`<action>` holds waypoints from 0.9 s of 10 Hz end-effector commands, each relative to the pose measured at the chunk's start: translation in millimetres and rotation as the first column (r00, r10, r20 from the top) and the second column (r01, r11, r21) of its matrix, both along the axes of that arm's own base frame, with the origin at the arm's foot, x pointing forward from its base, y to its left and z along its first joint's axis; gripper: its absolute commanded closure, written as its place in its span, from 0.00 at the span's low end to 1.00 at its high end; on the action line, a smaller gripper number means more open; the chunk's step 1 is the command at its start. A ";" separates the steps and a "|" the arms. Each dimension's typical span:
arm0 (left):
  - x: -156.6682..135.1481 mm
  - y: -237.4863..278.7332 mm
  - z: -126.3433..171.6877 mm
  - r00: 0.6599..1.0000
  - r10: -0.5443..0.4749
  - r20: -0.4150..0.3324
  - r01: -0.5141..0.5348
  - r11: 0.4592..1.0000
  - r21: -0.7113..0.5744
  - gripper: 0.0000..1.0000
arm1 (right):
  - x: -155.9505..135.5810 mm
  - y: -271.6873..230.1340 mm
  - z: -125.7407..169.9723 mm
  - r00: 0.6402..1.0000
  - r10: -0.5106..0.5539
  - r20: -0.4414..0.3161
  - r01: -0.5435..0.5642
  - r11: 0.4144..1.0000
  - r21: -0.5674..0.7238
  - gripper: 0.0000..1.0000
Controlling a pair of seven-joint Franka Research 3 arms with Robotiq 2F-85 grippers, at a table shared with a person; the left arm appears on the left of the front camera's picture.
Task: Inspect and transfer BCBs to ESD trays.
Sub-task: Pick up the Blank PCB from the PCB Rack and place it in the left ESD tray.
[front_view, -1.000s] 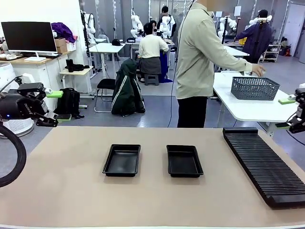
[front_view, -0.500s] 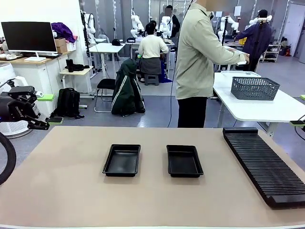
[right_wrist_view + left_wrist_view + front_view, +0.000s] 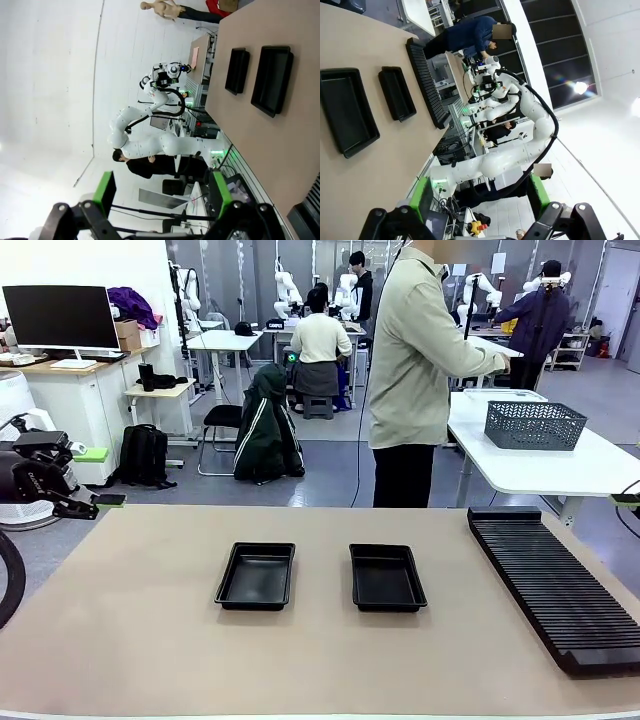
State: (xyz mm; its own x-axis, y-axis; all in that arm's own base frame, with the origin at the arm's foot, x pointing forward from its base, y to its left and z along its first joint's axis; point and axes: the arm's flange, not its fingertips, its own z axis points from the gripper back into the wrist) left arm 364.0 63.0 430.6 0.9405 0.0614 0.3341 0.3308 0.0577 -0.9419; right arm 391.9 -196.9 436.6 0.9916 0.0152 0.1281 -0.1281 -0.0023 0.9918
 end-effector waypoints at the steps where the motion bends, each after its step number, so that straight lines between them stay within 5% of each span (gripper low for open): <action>1: -3.1 2.8 1.1 1.000 -0.008 0.023 0.008 1.000 0.002 0.00 | 0.2 -1.1 4.3 0.999 0.009 0.039 -0.010 1.000 0.016 0.00; 9: -6.7 -8.1 -5.5 1.000 0.010 -0.022 -0.009 0.998 0.059 0.00 | -9.3 14.0 -1.2 0.999 -0.044 0.011 0.044 0.996 -0.072 0.00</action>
